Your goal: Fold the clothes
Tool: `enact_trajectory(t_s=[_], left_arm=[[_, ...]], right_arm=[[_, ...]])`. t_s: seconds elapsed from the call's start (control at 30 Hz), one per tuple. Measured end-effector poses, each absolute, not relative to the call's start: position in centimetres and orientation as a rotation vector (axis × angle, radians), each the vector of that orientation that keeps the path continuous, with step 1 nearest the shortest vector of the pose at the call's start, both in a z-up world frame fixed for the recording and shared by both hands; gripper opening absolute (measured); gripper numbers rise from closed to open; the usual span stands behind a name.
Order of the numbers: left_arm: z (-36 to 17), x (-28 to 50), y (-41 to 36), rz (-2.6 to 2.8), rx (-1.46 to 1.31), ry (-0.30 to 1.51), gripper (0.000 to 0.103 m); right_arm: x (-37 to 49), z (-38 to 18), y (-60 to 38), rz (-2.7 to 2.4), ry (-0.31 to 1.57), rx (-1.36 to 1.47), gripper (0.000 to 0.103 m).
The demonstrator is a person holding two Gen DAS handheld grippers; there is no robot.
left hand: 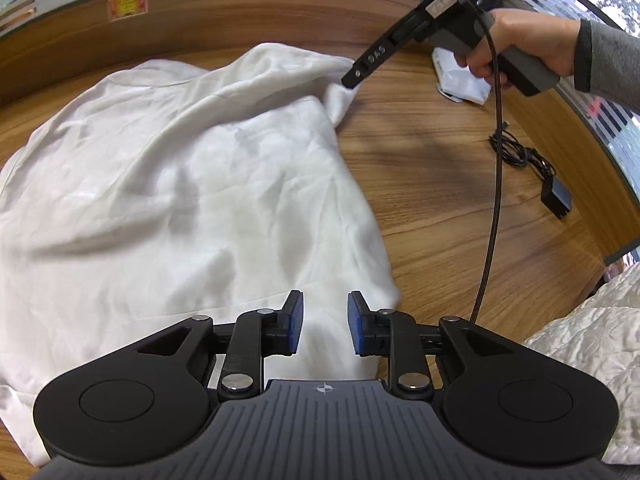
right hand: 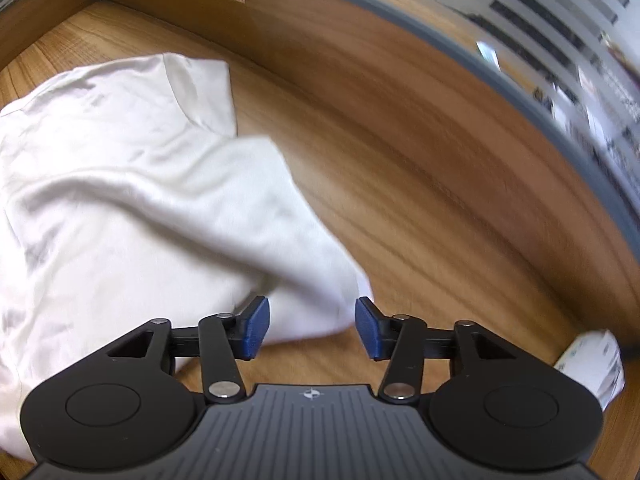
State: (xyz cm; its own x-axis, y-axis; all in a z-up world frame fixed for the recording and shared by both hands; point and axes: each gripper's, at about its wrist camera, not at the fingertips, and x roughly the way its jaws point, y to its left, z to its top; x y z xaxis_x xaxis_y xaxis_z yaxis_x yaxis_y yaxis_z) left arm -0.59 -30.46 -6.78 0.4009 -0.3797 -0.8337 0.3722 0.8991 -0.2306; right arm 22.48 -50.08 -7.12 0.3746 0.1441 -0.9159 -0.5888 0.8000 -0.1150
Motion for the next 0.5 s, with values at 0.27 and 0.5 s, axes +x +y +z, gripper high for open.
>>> enact_trajectory(t_s=[0.27, 0.5], left_arm=[[-7.7, 0.5, -33.7, -0.554, 0.057, 1.070, 0.039], [-9.9, 1.7, -35.9, -0.568, 0.111, 1.124, 0.040]], right_arm=[[20.0, -8.7, -52.5, 0.501, 1.148, -0.362, 0.060], [18.2, -9.5, -53.0, 0.514, 1.161, -0.314, 0.060]])
